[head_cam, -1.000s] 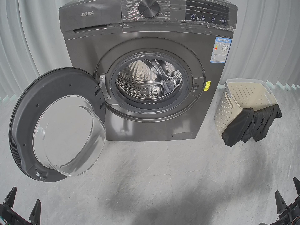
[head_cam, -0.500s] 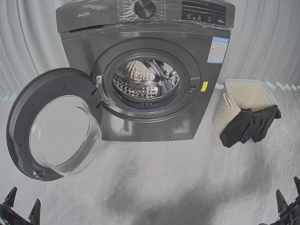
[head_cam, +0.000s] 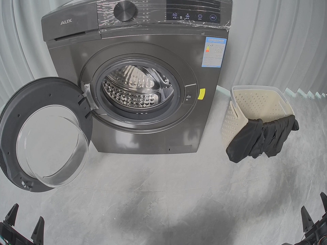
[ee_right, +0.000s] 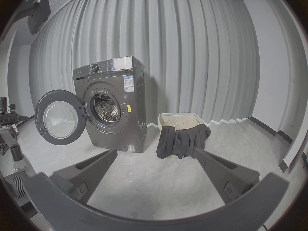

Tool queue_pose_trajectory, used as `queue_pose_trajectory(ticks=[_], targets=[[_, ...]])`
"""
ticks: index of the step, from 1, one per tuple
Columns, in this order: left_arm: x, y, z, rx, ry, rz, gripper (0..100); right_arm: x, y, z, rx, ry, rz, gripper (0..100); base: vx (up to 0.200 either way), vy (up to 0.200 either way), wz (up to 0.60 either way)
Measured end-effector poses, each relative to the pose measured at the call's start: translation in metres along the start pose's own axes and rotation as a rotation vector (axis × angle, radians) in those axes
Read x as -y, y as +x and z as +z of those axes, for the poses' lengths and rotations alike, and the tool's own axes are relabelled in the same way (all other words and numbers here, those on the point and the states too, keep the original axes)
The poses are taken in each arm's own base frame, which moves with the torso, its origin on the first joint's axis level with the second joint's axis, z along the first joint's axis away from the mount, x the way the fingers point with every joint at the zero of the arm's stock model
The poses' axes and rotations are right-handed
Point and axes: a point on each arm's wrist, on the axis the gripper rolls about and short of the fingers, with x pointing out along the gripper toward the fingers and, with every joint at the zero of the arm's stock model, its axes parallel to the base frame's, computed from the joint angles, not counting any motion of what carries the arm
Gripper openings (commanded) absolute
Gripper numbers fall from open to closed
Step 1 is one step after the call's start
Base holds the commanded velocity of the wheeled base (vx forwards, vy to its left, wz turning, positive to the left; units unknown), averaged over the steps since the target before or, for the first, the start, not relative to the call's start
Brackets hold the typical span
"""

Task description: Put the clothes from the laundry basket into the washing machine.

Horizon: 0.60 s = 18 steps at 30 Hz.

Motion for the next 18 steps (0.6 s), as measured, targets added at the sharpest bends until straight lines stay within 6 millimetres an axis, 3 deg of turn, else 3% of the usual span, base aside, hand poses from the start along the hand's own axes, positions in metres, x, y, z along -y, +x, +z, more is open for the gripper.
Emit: queue_pose_trajectory(ticks=[12,18], targets=[[-0.0001,0.0,0.0,0.001,-0.007,0.005,100,0.0,0.0001,0.0,-0.001,0.0,0.0,100,0.0,-0.2,0.0],[-0.0001,0.0,0.0,0.001,-0.006,0.007,100,0.0,0.0001,0.0001,-0.001,0.0,0.0,100,0.0,0.0,0.0]])
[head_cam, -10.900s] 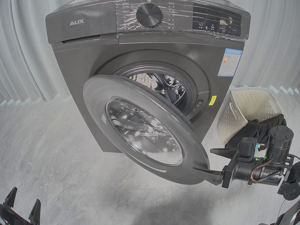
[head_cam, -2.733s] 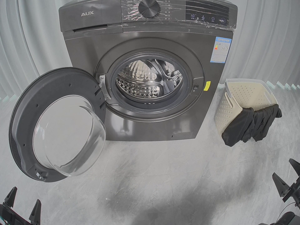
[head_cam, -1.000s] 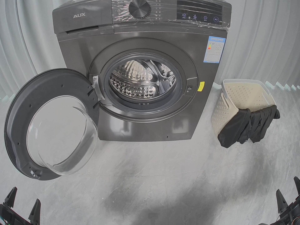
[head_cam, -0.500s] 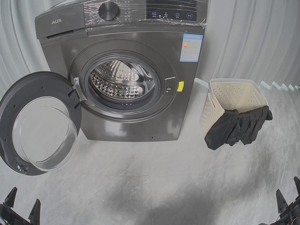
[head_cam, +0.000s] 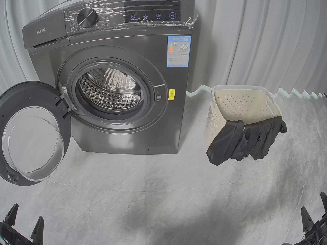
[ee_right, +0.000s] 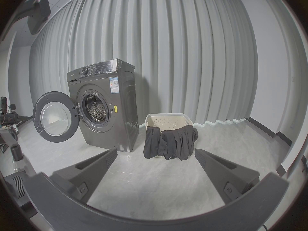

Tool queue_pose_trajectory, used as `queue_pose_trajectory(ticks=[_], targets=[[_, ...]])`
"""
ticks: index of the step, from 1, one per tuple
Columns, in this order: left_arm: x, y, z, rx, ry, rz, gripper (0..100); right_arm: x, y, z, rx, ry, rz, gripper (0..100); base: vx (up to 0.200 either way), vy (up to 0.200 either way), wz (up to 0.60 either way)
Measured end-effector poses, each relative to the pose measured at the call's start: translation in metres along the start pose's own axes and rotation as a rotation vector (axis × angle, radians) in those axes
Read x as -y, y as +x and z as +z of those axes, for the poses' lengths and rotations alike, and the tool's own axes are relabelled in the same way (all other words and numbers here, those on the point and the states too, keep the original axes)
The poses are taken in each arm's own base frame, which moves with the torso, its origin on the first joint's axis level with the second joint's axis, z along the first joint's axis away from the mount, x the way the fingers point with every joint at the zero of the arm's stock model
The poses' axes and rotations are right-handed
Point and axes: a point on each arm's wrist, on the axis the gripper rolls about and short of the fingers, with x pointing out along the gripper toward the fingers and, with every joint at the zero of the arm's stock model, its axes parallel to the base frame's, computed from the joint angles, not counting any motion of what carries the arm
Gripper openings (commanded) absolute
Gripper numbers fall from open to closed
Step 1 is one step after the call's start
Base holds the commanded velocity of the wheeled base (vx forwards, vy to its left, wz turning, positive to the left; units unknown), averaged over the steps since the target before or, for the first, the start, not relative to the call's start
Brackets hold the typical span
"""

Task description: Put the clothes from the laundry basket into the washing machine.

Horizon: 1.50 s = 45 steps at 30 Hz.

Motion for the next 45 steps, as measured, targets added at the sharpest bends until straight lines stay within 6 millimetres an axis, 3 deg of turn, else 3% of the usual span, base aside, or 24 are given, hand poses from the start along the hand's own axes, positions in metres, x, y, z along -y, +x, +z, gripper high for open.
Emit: queue_pose_trajectory(ticks=[6,12,24,45], targets=[[0.0,0.0,0.0,0.0,0.001,0.0,100,0.0,0.0,0.0001,0.0,0.0,0.001,100,0.0,0.0,0.0],[0.0,0.0,0.0,0.0,0.0,0.0,100,0.0,0.0,0.0,0.0,0.0,0.0,100,0.2,0.0,0.0],[0.0,0.0,0.0,0.0,0.001,0.0,100,0.0,0.0001,0.0,-0.001,0.0,0.0,100,0.0,0.0,0.0],[0.0,0.0,0.0,0.0,0.001,0.0,100,0.0,0.0002,0.0,-0.002,0.0,0.0,100,0.0,-0.2,0.0]])
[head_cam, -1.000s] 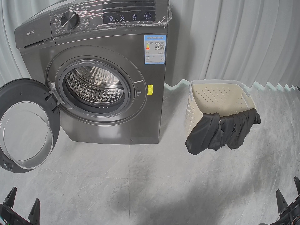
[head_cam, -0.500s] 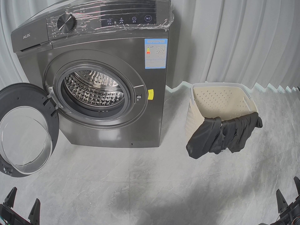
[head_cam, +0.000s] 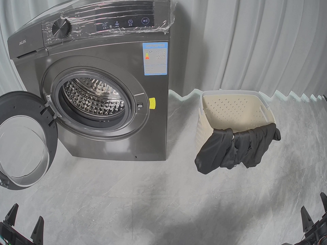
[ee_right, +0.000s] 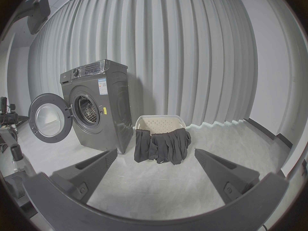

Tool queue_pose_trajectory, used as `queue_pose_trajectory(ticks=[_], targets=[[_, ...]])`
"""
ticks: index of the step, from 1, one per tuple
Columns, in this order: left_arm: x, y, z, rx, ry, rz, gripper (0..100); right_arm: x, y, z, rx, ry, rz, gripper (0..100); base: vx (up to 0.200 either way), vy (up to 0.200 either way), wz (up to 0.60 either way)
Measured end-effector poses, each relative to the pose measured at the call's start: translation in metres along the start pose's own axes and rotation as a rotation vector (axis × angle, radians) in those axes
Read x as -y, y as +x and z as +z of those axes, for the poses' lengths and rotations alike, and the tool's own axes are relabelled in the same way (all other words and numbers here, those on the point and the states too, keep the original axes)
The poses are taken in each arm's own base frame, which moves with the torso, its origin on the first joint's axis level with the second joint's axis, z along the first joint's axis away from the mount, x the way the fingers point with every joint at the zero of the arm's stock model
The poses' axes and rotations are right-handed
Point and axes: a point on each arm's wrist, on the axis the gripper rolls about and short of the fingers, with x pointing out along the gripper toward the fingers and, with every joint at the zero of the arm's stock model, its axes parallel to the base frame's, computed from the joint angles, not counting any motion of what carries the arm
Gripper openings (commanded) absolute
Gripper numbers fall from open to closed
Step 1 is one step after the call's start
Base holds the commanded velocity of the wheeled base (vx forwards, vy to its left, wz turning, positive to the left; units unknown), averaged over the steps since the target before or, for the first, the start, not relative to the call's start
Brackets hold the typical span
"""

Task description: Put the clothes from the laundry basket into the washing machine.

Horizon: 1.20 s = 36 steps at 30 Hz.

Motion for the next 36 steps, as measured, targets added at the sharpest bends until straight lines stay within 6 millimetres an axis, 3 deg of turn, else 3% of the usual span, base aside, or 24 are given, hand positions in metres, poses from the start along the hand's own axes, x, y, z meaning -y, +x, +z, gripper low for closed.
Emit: queue_pose_trajectory(ticks=[8,21,33,36], targets=[[0.0,0.0,0.0,0.0,0.0,0.001,100,0.0,0.0,0.0,0.0,0.0,0.0,100,0.0,-0.2,0.0],[0.0,0.0,0.0,0.0,0.0,0.001,100,0.0,0.0,0.0,0.0,0.0,0.001,100,0.0,0.0,0.0],[0.0,0.0,0.0,0.0,-0.001,0.0,100,0.0,0.0001,0.0,-0.001,0.0,0.0,100,0.0,-0.2,0.0],[0.0,0.0,0.0,0.0,-0.001,0.0,100,0.0,0.0001,0.0,-0.001,0.0,0.0,100,0.0,0.0,0.0]])
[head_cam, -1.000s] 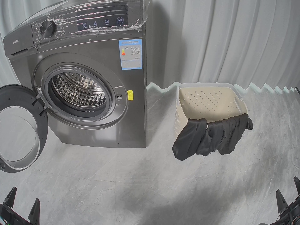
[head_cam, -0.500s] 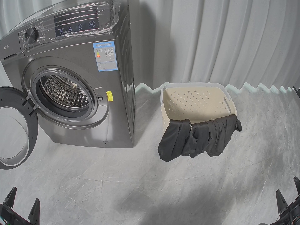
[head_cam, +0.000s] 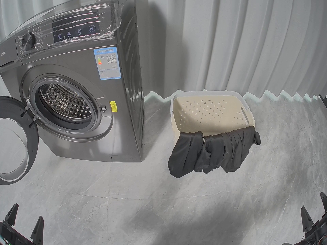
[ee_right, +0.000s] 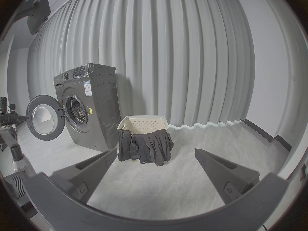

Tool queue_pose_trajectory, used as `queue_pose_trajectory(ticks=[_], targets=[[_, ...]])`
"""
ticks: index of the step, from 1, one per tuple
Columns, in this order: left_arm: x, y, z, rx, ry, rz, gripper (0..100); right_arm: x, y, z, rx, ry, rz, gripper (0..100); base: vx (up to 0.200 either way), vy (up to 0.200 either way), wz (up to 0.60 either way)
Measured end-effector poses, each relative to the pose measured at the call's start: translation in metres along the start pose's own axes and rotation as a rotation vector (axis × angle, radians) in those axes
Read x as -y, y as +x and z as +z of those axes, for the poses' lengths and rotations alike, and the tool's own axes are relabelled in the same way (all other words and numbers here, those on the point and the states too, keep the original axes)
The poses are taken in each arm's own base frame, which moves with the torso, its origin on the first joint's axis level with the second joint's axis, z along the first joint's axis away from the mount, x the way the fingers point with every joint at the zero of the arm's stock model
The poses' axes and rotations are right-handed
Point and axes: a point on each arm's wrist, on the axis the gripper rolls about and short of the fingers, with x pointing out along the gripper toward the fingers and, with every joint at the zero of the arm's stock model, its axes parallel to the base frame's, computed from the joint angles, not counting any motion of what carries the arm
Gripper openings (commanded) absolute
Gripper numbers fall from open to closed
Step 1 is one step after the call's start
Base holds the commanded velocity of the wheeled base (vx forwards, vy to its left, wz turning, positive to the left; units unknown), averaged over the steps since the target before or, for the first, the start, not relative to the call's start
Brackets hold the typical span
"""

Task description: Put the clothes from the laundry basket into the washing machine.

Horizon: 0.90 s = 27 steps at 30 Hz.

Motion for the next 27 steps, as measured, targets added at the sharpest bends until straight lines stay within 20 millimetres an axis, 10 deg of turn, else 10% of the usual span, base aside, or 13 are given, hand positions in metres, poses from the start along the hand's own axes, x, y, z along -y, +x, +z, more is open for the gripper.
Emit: queue_pose_trajectory(ticks=[27], targets=[[0.0,0.0,0.0,0.0,0.0,0.0,100,0.0,0.0,0.0,0.0,0.0,0.0,100,0.044,-0.022,0.0]])
